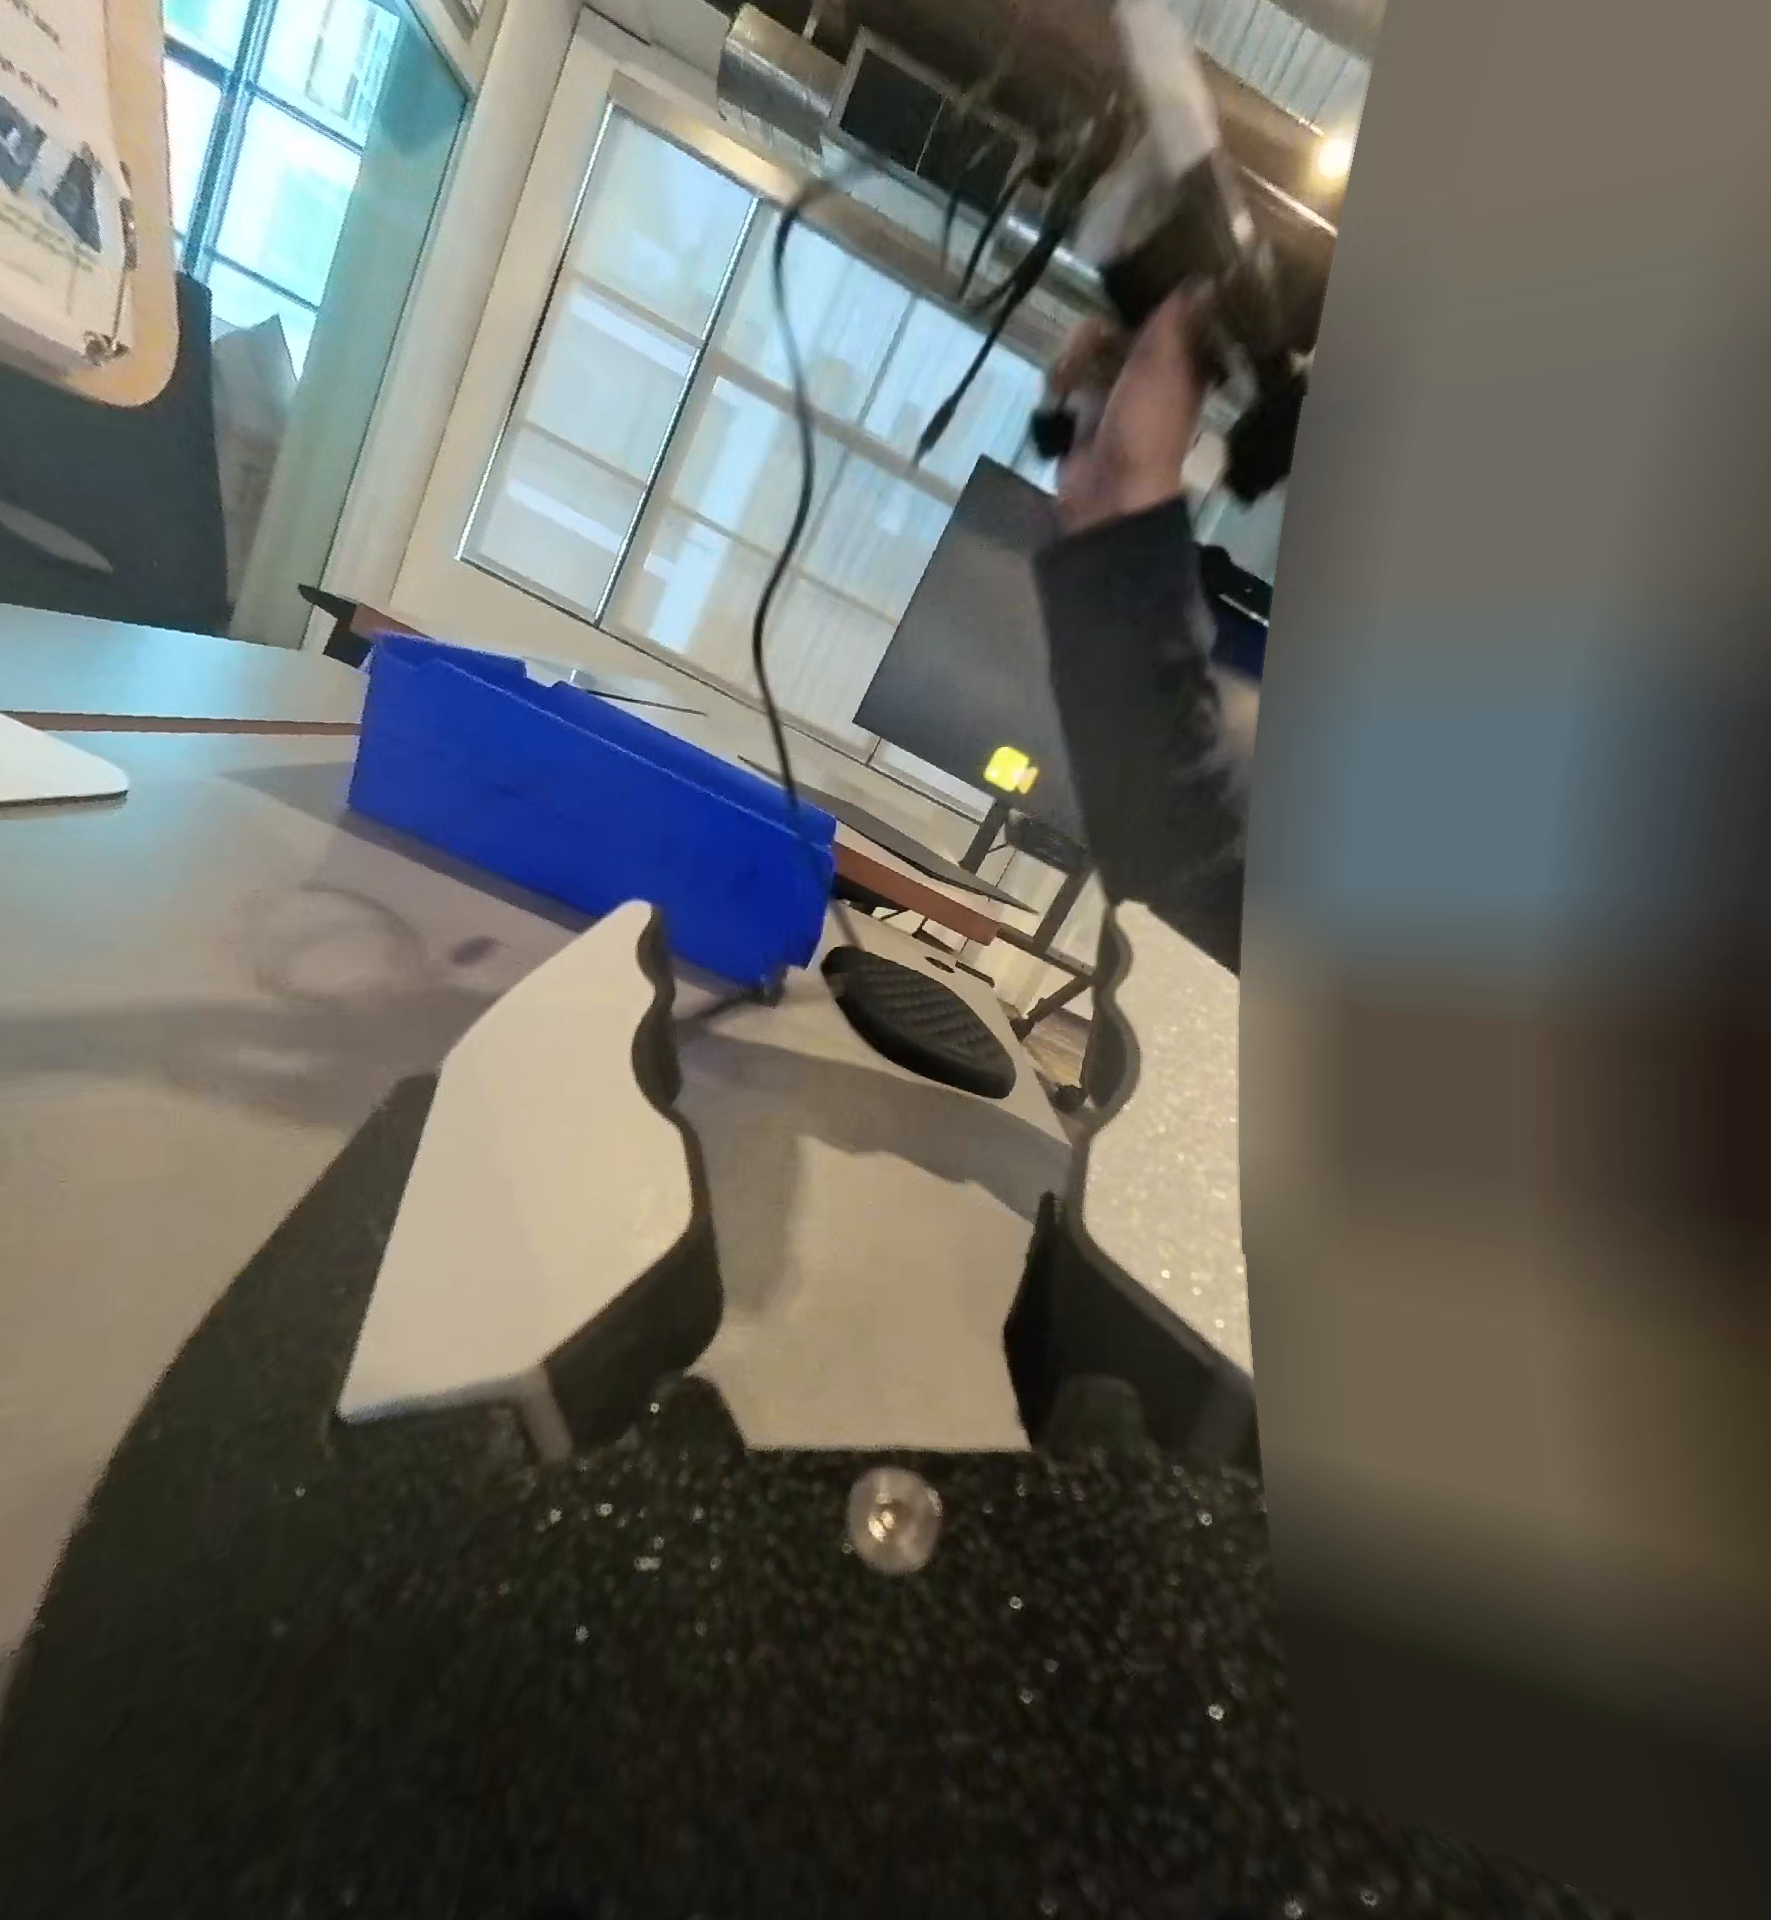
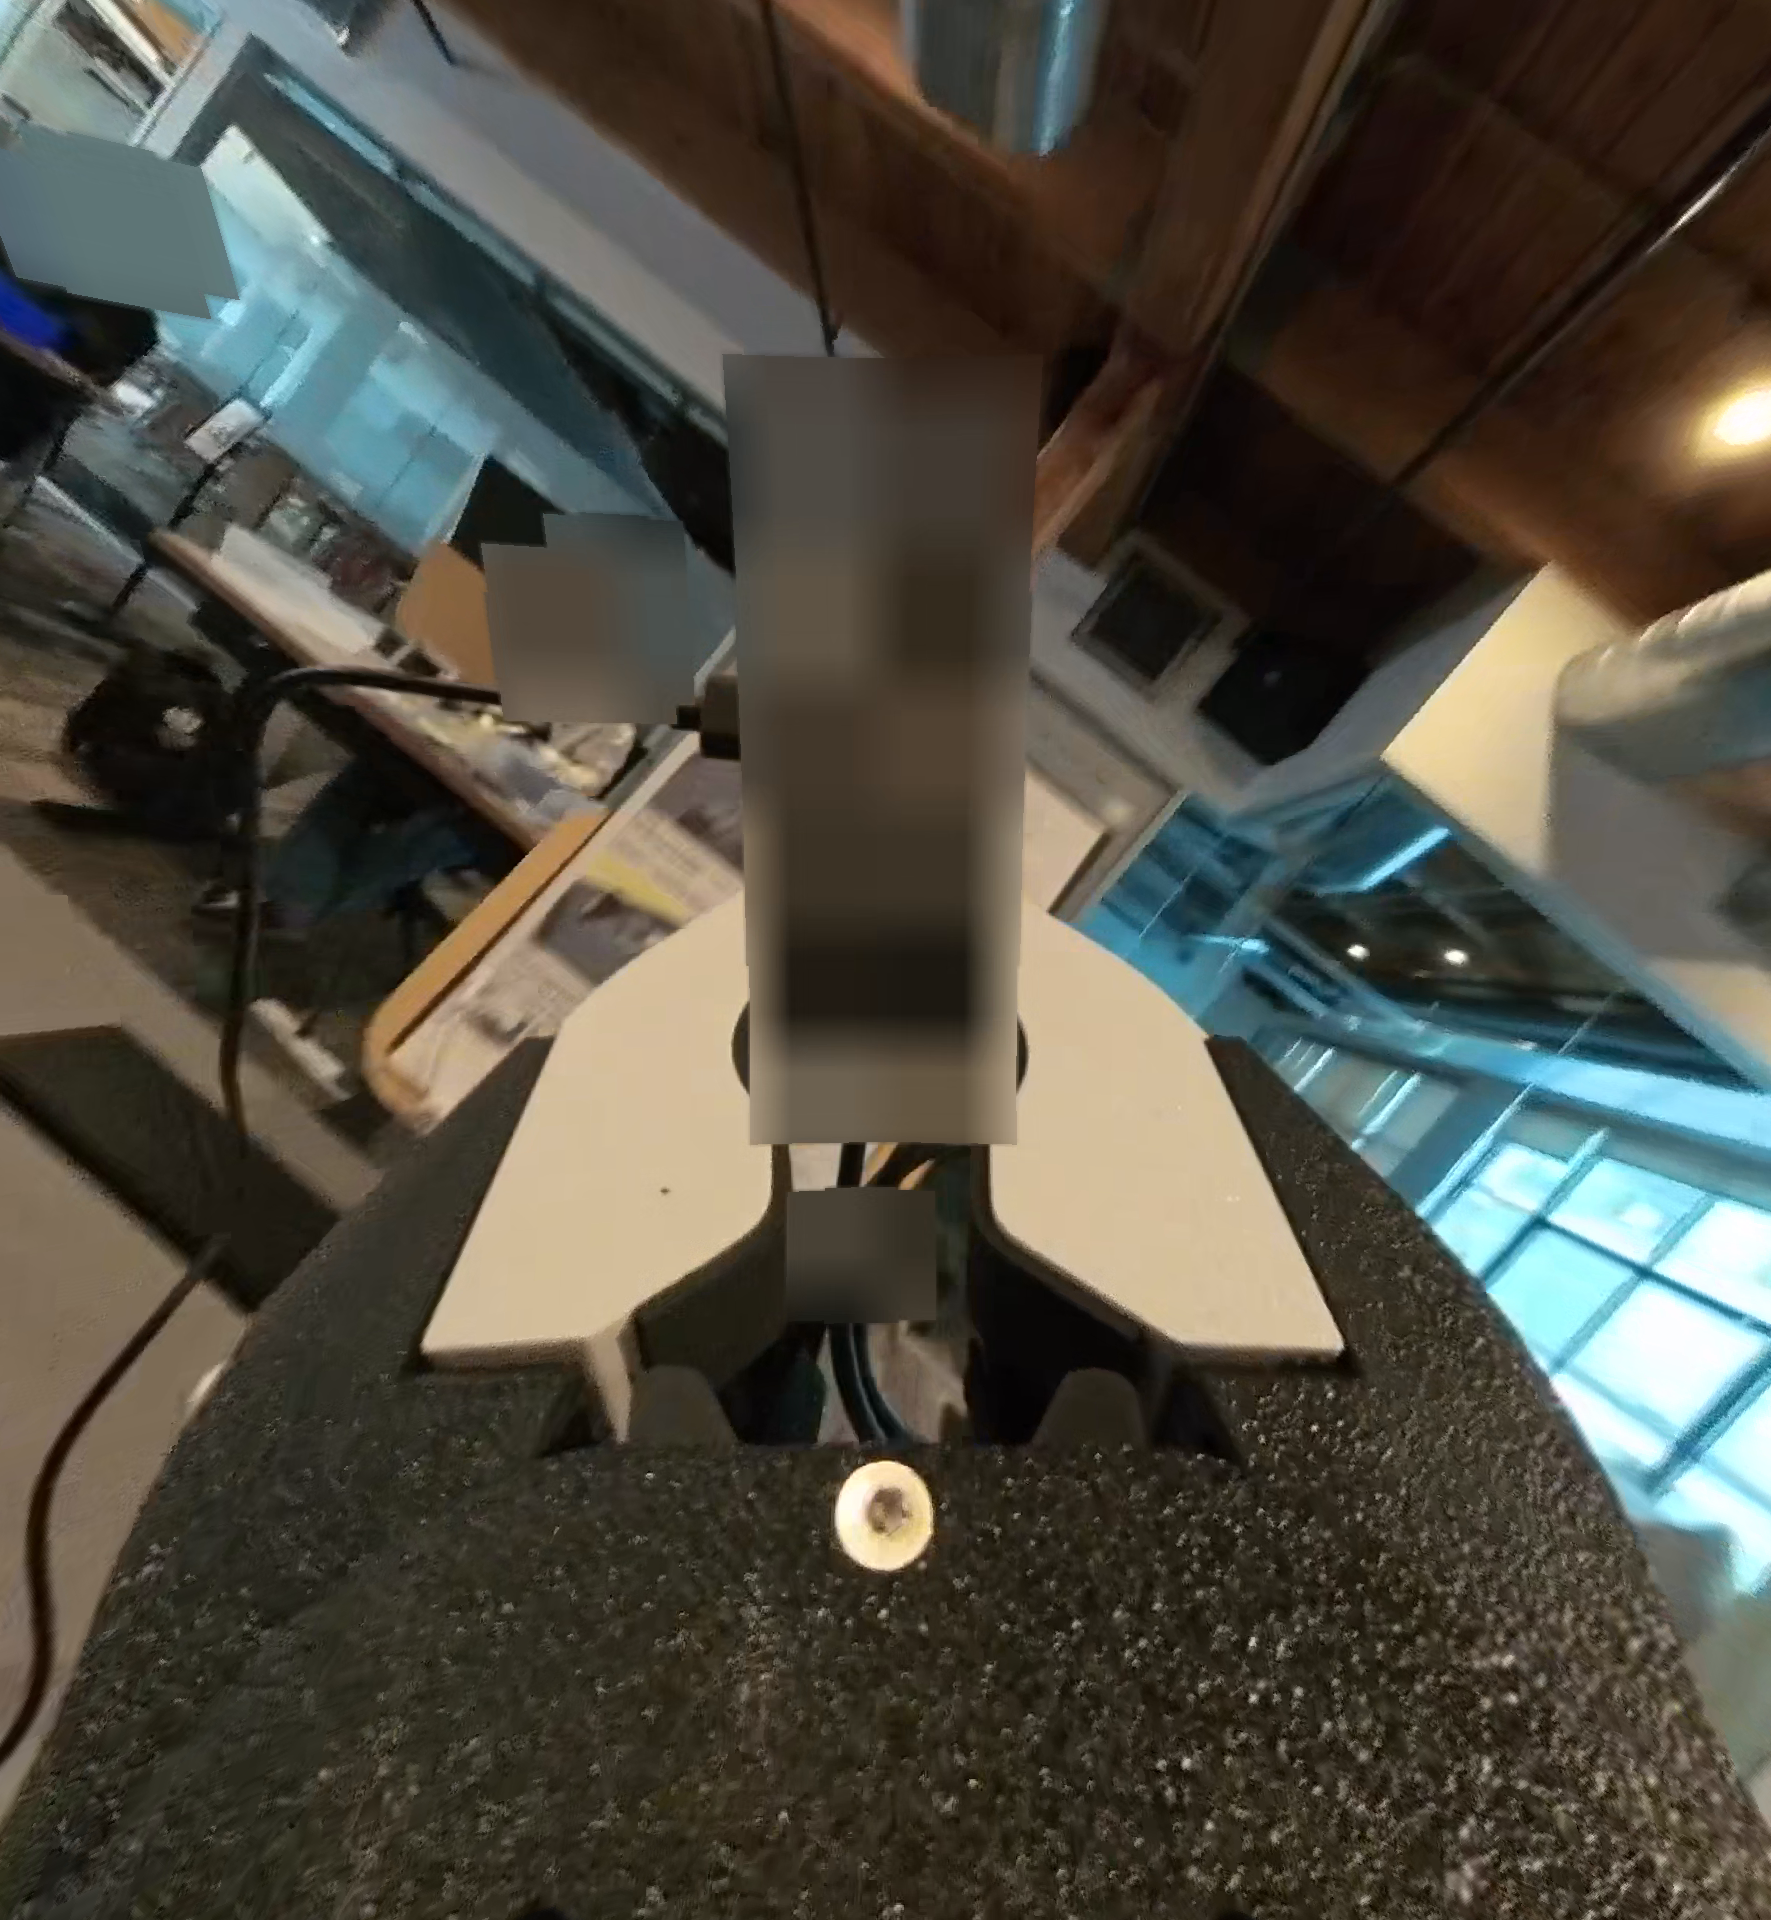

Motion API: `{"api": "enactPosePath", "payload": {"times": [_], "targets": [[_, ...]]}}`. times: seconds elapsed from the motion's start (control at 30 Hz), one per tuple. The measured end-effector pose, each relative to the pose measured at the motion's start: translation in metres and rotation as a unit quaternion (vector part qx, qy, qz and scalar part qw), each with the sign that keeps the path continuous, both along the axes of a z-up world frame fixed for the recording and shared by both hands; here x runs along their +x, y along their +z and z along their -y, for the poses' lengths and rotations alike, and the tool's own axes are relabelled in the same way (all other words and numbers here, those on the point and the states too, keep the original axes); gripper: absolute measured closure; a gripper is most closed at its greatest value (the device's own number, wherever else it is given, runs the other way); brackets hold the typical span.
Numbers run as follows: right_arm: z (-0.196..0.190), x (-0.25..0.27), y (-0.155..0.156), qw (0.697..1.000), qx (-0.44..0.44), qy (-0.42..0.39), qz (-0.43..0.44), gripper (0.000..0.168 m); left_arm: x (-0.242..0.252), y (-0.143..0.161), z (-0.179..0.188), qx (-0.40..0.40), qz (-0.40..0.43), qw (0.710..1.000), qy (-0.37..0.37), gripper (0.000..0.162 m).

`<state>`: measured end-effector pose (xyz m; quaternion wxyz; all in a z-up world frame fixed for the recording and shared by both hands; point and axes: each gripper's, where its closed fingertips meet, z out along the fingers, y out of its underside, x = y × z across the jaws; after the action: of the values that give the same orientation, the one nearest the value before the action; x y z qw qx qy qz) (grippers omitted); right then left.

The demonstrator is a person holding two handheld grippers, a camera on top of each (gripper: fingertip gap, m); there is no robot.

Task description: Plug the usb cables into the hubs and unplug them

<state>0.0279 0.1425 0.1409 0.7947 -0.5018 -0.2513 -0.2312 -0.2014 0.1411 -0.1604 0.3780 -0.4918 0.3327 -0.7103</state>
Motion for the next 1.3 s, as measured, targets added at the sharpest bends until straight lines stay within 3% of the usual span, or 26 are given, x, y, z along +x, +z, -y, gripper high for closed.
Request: {"api": "enactPosePath", "payload": {"times": [0.03, 0.2, 0.37, 0.47, 0.57, 0.7, 0.9, 1.1, 1.3], "targets": [[0.003, 0.004, 0.027, 1.000, 0.011, -0.009, 0.008, 0.135, 0.002, -0.002, 0.000, 0.000, -0.004, 1.000, -0.001, 0.085], [0.006, 0.043, 0.149, 0.994, 0.039, -0.096, 0.019, 0.135, 0.011, -0.014, 0.006, 0.015, -0.035, 0.999, -0.007, 0.088], [0.023, 0.109, 0.246, 0.963, 0.068, -0.258, 0.037, 0.135, 0.015, -0.020, 0.009, 0.017, -0.045, 0.999, -0.014, 0.091], [0.044, 0.142, 0.287, 0.940, 0.099, -0.324, 0.042, 0.135, 0.018, -0.024, 0.011, 0.026, -0.060, 0.998, -0.015, 0.091], [0.052, 0.167, 0.297, 0.923, 0.103, -0.366, 0.056, 0.135, 0.020, -0.026, 0.014, 0.034, -0.067, 0.997, -0.018, 0.091], [0.036, 0.194, 0.254, 0.920, 0.075, -0.380, 0.062, 0.135, 0.022, -0.027, 0.019, 0.042, -0.072, 0.996, -0.025, 0.092], [0.004, 0.219, 0.137, 0.947, 0.014, -0.322, -0.016, 0.135, 0.024, -0.029, 0.020, 0.045, -0.079, 0.995, -0.028, 0.092], [-0.017, 0.228, -0.007, 0.955, -0.069, -0.280, -0.066, 0.135, 0.021, -0.025, 0.017, 0.050, -0.072, 0.996, -0.016, 0.094], [-0.026, 0.222, -0.153, 0.941, -0.195, -0.227, -0.158, 0.135, 0.021, -0.028, 0.014, 0.043, -0.074, 0.996, -0.010, 0.096]]}}
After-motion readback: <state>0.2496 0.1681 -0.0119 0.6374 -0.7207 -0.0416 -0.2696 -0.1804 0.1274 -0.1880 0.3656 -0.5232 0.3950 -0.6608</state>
